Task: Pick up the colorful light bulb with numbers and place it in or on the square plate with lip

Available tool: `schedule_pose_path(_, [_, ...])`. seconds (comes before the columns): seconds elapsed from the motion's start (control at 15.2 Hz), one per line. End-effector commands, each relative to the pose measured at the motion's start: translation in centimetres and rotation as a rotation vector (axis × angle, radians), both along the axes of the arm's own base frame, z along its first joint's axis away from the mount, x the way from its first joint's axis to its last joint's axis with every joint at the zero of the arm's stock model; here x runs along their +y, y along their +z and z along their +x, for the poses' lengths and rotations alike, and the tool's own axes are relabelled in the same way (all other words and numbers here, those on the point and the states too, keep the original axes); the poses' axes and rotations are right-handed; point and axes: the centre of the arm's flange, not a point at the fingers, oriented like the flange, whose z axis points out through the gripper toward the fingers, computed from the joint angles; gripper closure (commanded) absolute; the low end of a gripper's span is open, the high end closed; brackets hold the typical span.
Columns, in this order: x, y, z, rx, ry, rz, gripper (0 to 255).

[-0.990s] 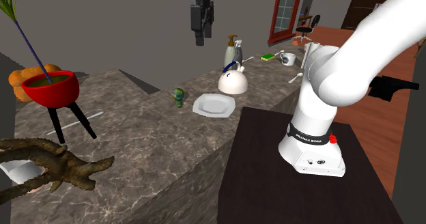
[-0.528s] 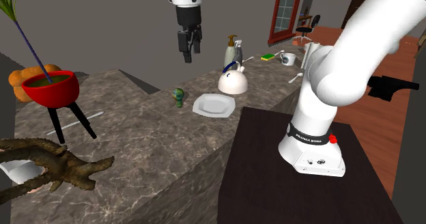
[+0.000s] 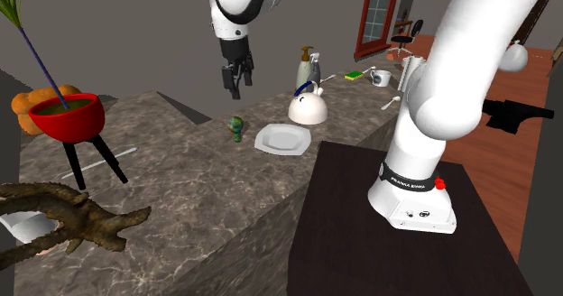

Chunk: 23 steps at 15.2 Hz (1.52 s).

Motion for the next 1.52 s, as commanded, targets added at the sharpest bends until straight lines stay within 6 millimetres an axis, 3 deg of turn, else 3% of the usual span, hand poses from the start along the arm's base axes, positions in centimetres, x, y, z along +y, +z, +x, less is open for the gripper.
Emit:
schedule_pose_path(0.0, [-0.9,-2.1,1.6,0.004,-0.007,-0.01,0])
schedule_pose_path(0.86, [-7.9,-14.3,11.5,0.034,-0.059,-0.072,0])
schedule_pose_path(1.45, [-8.6,-18.4,11.4,0.035,-0.06,-0.074,0])
